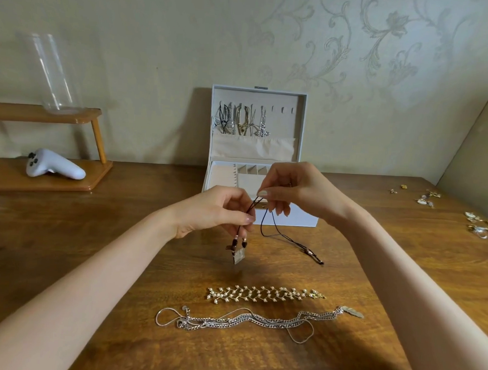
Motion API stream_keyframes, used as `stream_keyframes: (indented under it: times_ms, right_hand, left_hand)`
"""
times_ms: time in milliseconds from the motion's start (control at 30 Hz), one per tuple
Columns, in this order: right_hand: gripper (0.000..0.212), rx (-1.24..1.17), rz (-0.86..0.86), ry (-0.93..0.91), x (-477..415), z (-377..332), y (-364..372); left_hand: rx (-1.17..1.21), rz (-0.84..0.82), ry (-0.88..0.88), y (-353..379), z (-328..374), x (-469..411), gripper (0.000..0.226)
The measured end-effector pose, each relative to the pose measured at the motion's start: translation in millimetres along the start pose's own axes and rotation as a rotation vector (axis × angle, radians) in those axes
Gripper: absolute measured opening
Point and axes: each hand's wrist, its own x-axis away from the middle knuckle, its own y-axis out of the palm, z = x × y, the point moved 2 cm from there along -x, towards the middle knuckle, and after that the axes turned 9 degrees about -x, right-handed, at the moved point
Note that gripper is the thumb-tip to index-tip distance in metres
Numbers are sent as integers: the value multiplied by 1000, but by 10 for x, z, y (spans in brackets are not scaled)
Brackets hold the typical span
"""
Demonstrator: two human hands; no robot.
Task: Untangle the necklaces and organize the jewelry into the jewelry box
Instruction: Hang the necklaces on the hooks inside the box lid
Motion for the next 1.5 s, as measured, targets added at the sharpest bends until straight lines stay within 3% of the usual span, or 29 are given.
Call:
stream_keyframes:
  times_ms: [133, 233, 433, 567, 867, 1133, 1500]
  right_hand:
    - [7, -13, 16, 2, -1, -10, -32]
    - [7, -24, 17, 0, -11, -6, -46]
    - [8, -21, 40, -5, -17, 14, -35]
    - [7, -28, 64, -7, -24, 26, -34]
    - [8, -53, 53, 30, -28, 58, -46]
    - [7, -78, 15, 51, -47, 99, 16]
    - [5, -84, 41, 57, -50, 142, -67]
  left_hand:
    - [9, 73, 19, -18, -17, -14, 18]
    - [-44, 127, 34, -32, -31, -35, 12]
    - [-329, 247, 92, -21, 0, -62, 7]
    - [-381, 279, 119, -12, 20, -54, 11]
    - [-4, 255, 35, 15, 35, -25, 8]
    - [121, 389, 16, -17, 9, -39, 2]
    - [206, 302, -42, -64, -7, -34, 15]
